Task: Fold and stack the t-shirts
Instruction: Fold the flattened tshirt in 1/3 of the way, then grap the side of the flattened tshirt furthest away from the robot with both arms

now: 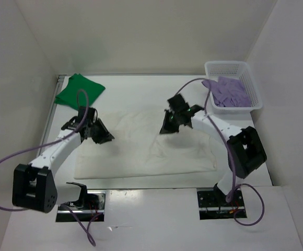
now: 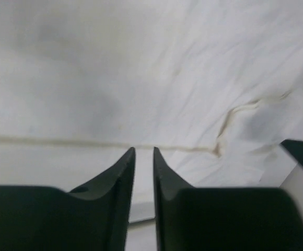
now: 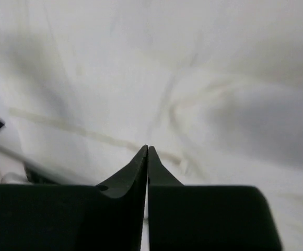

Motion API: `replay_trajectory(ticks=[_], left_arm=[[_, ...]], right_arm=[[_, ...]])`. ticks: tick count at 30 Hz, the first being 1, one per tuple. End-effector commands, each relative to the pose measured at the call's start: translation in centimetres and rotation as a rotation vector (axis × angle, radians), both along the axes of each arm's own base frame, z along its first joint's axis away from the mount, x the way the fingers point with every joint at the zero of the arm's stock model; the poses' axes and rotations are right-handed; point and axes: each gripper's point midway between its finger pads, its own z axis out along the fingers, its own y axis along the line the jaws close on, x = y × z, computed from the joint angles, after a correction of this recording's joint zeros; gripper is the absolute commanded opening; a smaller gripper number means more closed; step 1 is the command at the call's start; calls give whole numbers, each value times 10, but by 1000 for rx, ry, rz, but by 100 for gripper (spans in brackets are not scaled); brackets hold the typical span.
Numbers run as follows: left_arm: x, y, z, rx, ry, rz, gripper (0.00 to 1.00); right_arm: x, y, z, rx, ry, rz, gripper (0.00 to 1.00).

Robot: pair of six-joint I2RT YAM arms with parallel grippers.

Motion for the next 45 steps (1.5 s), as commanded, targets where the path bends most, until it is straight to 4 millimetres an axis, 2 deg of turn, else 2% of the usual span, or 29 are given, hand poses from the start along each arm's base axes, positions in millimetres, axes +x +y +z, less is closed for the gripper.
replay_trajectory(ticks=[1,2,3,4,5,6,7,8,9,10,13,14,15,19,21,24,27,28,31,34,35,37,38,39,40,42,43,44,45], left_arm=[[68,-4,31,1,-177,-36,23],[77,-11,26,-27,-168,-56,21],[91,-13,31,-32,-207,-57,19],[97,-21,33,-35,-218,-75,17],[109,-27,35,-24,-229,-94,16],[115,-38,38,-17,-247,-123,14],[119,-44,39,-19,-250,-135,14],[123,-49,33,-11,-245,-157,14],[130,-56,39,-18,-269,-180,14],[132,-60,30,-12,-251,-197,14],[139,-80,27,-29,-244,-251,14],[139,-86,26,-25,-248,-274,16],[139,-90,25,-25,-241,-284,16],[144,-106,27,-26,-255,-323,17],[144,-111,27,-27,-254,-332,17],[143,-112,18,-32,-232,-338,17],[141,-119,20,-42,-240,-354,17],[139,-122,20,-43,-239,-363,17],[141,-123,21,-50,-245,-356,17],[141,-128,25,-57,-250,-358,17],[138,-132,25,-58,-250,-369,18],[137,-132,23,-58,-250,-369,18],[135,-136,27,-61,-258,-378,18],[132,-134,26,-61,-256,-378,18],[129,-134,21,-64,-242,-370,18],[125,-133,26,-75,-255,-375,18],[124,-133,23,-80,-250,-367,18],[119,-131,25,-80,-251,-367,18],[116,-134,26,-87,-254,-369,18]], right_arm=[[85,-60,27,-127,-190,-86,0],[119,-82,41,-155,-249,-151,0],[135,-95,23,-206,-221,-173,0],[152,-112,20,-248,-235,-208,0],[177,-122,34,-259,-281,-243,0],[191,-141,31,-287,-279,-275,14],[203,-148,13,-316,-255,-283,23],[222,-154,24,-326,-293,-315,31],[228,-158,20,-335,-286,-315,41],[240,-161,12,-338,-280,-323,45],[251,-158,-8,-382,-249,-310,54],[254,-167,-13,-436,-250,-324,56],[253,-164,-16,-457,-246,-320,57],[255,-177,-17,-517,-260,-365,68],[250,-187,-26,-572,-239,-379,69],[246,-185,-31,-564,-225,-368,70],[236,-180,-43,-563,-193,-352,63],[236,-177,-46,-544,-192,-344,50],[233,-165,-56,-482,-179,-312,48],[231,-160,-53,-452,-181,-300,34],[232,-159,-52,-447,-195,-304,25],[232,-161,-39,-441,-217,-322,11],[225,-162,-41,-442,-202,-328,6],[226,-164,-35,-441,-227,-340,2],[218,-165,-25,-431,-239,-351,0],[209,-156,-13,-402,-264,-346,0],[204,-157,9,-383,-305,-356,0],[185,-154,0,-381,-273,-340,0],[175,-150,3,-378,-277,-327,0]])
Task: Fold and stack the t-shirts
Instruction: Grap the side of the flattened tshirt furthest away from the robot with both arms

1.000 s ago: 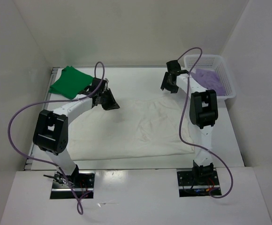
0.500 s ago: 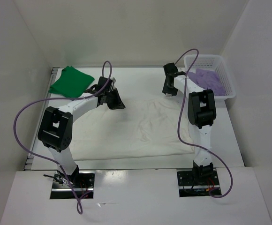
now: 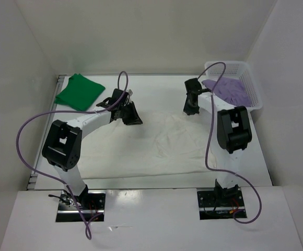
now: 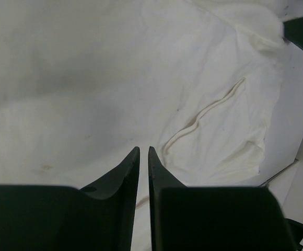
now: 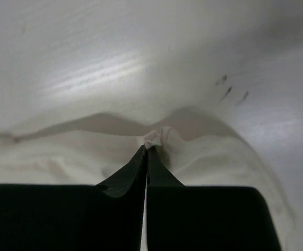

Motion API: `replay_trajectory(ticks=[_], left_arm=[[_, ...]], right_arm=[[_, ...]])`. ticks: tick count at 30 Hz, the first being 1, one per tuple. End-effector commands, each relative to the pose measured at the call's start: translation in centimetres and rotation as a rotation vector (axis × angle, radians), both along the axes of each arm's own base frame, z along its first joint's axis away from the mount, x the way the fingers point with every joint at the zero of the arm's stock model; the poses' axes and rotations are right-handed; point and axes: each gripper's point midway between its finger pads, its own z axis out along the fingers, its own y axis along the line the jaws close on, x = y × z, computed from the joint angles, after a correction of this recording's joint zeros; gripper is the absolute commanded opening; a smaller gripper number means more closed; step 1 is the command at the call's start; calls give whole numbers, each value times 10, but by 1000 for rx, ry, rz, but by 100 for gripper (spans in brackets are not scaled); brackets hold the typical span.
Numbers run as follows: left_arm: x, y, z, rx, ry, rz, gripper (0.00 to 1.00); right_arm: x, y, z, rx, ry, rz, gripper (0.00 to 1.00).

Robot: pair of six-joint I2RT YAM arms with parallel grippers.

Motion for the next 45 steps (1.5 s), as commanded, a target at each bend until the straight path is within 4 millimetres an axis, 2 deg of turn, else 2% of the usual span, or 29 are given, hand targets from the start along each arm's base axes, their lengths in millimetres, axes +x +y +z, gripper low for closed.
replay_trajectory(ticks=[1,3,4,8,10,11,12,17,18,20,21,22,23,24,25,26,28,29,30,33,35,38,42,43,45], left_arm=[[-8,-5,16,-40,-38,-9,18],[-15,-1,16,-40,-36,-9,18],[-18,0,18,-45,-34,-3,18],[-31,3,8,-47,-5,-2,18],[-36,5,4,-44,2,-2,18],[-36,5,8,-48,-8,-2,18],[-39,7,2,-46,11,5,18],[-37,2,17,-67,-1,-9,18],[-38,2,28,-79,-28,-10,18],[-38,5,36,-76,-48,-1,18],[-37,6,43,-78,-69,5,18],[-40,7,38,-73,-58,5,19],[-40,8,44,-79,-70,5,19],[-44,9,37,-72,-55,5,19],[-47,12,32,-59,-41,12,19],[-49,13,28,-55,-32,12,20],[-54,17,21,-34,-20,12,20],[-53,19,20,-25,-24,20,20],[-52,24,19,-17,-26,37,22],[-45,36,22,-14,-37,73,26],[-35,49,31,0,-59,111,32],[-20,74,33,10,-65,188,39],[-1,115,40,22,-86,283,42],[7,131,41,24,-87,327,43],[14,149,34,44,-72,354,43]], right_arm=[[-23,17,60,70,-144,20,0],[-44,23,65,94,-145,33,0],[-60,19,73,104,-159,23,0],[-105,28,82,174,-141,62,0],[-134,29,67,210,-61,56,0],[-145,35,66,234,-41,70,0],[-157,31,52,225,6,56,0],[-168,32,59,249,38,30,0],[-180,38,52,289,88,34,0],[-194,49,45,305,122,54,0],[-208,54,36,322,168,60,0],[-214,60,33,339,184,69,2],[-217,64,28,346,212,81,6],[-223,64,19,343,250,79,10],[-223,64,19,343,251,79,16],[-219,63,20,324,248,83,31],[-204,58,38,284,183,83,42],[-194,51,44,268,157,82,44],[-181,50,63,279,106,84,44],[-151,46,88,289,20,106,44],[-139,51,85,289,17,127,44],[-124,54,71,270,18,141,54],[-108,58,66,256,13,168,54],[-104,62,64,264,21,183,54],[-99,66,61,251,19,196,54]])
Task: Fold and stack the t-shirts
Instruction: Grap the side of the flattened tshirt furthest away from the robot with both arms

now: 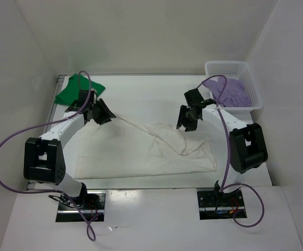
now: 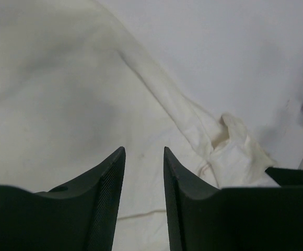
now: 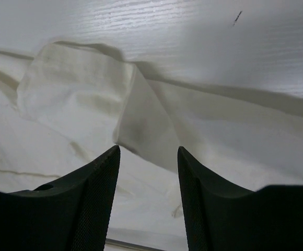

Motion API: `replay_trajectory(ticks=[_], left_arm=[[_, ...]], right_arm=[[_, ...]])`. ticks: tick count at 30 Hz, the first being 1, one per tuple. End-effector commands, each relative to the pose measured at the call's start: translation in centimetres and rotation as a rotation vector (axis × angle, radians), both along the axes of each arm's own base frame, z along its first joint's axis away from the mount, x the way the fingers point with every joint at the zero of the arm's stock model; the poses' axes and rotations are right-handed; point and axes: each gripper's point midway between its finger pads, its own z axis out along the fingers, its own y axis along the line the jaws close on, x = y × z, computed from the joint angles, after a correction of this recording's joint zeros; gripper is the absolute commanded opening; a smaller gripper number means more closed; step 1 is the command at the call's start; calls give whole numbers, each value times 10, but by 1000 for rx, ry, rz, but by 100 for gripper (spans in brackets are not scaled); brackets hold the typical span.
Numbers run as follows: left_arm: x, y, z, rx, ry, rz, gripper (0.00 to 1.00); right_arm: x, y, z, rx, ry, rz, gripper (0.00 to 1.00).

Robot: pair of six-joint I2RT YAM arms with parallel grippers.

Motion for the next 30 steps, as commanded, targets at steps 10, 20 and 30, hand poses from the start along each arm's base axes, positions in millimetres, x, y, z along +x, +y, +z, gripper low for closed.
replay_trajectory(ticks=[10,20,30], left_arm=[[52,108,-10,124,3,244,44],[58,171,-33,252,55,383,54],[92,187,-52,282,55,433,61]], right_arm=[[42,13,4,-41,-83,73,28],[54,9,4,-88,-100,80,0],[98,12,30,-83,-176,45,0]])
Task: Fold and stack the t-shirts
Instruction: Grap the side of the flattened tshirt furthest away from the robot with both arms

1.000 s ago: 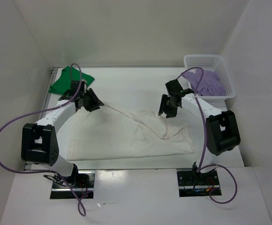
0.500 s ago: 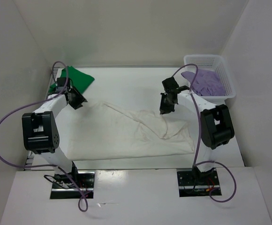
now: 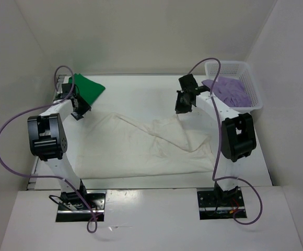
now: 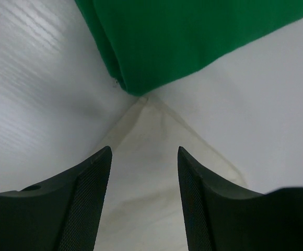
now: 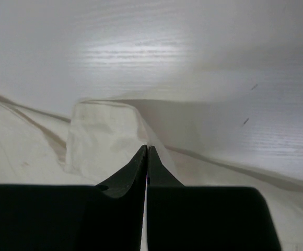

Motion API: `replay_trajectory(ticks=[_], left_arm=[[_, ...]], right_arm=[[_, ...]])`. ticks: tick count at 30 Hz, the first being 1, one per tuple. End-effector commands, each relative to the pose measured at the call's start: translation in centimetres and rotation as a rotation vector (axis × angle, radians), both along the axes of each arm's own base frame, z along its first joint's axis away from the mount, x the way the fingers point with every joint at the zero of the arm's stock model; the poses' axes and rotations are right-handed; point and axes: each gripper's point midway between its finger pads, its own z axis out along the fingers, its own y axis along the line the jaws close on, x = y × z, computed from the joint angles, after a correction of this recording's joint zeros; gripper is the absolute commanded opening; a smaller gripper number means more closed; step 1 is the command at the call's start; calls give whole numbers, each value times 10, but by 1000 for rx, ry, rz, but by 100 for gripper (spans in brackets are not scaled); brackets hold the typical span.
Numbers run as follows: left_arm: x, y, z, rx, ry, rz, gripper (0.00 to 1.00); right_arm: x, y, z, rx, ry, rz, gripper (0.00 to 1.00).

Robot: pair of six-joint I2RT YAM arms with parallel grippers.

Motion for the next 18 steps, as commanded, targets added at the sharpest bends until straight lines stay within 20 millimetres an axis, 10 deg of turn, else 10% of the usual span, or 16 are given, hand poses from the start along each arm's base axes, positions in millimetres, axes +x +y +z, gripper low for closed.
replay_trajectory(ticks=[1,18], left_arm=[[28,11,9,39,-57,14,61],[49,16,-8,75,-56,-40,49]], right_arm=[[27,1,17,-7,-63,-10,0],[113,-26,8,-33,-122,-93,0]])
